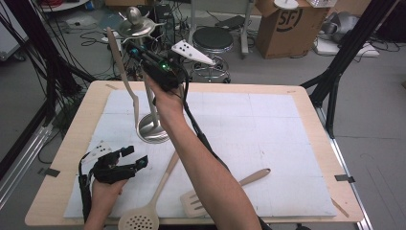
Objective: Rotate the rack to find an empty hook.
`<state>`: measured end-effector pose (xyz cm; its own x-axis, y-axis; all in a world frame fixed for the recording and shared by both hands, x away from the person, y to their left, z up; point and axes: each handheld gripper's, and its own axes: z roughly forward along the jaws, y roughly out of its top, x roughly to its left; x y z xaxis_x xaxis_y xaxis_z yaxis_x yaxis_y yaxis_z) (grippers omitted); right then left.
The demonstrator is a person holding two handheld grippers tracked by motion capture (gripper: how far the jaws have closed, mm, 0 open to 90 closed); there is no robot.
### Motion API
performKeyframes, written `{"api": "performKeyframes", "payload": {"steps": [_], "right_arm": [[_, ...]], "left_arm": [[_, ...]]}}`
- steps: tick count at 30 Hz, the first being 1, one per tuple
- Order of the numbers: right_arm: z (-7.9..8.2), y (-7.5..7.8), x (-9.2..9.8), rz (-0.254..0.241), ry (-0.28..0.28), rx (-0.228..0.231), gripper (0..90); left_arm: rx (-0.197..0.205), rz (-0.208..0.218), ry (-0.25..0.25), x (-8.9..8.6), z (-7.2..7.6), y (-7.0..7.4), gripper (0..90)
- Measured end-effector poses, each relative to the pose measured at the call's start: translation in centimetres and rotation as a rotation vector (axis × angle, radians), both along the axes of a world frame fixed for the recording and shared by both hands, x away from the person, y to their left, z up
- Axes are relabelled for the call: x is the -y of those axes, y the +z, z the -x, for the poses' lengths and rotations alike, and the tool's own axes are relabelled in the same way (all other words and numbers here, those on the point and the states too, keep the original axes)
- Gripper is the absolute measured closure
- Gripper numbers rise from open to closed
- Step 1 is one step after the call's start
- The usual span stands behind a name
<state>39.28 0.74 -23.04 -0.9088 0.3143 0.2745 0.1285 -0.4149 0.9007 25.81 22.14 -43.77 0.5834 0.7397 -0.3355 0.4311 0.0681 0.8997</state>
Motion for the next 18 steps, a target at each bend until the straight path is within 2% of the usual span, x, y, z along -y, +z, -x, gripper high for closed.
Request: {"api": "performKeyframes", "payload": {"steps": [3,7,12,18], "right_arm": [[0.2,0.2,-0.4,0.013,-0.011,0.008,90.0],[-0.2,0.3,-0.8,0.013,-0.009,-0.012,90.0],[-0.7,0.7,-1.2,0.031,-0.039,-0.031,90.0],[-0.6,0.9,-1.8,0.052,-0.068,-0.028,90.0]], "left_arm": [[0.003,0.005,0.003,0.0,0.0,0.0,19.9],[0.004,0.002,0.004,0.0,0.0,0.0,19.9],[0.001,0.003,0.001,0.0,0.0,0.0,19.9],[0.001,0.005,0.000,-0.1,0.1,0.0,19.9]]}}
